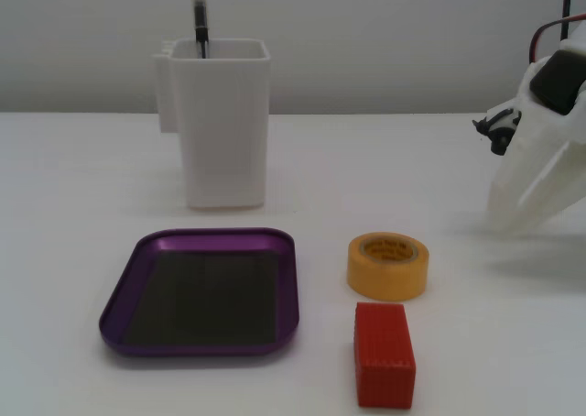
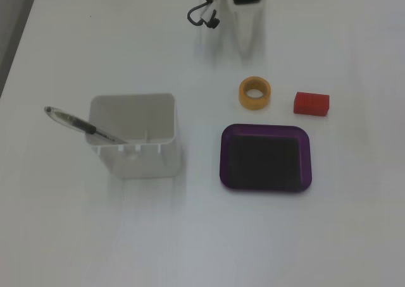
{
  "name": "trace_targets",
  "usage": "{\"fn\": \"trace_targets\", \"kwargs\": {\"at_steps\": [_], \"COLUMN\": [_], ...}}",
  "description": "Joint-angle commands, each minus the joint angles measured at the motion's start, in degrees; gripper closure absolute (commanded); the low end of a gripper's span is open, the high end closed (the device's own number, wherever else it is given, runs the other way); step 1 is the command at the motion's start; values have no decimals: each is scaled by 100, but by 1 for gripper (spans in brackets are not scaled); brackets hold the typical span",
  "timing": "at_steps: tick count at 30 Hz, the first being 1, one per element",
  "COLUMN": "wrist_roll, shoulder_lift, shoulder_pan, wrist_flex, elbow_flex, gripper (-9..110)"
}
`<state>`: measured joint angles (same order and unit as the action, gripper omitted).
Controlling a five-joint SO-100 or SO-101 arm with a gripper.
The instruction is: Grab up the yellow tape and put it in the box.
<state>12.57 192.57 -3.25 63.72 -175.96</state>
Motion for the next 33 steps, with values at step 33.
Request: {"fn": "trace_targets", "kwargs": {"at_steps": [33], "wrist_roll": [-659], "shoulder_lift": [-7840], "shoulder_pan": [-18], "wrist_flex": [439], "elbow_flex": [6231], "gripper": [85]}}
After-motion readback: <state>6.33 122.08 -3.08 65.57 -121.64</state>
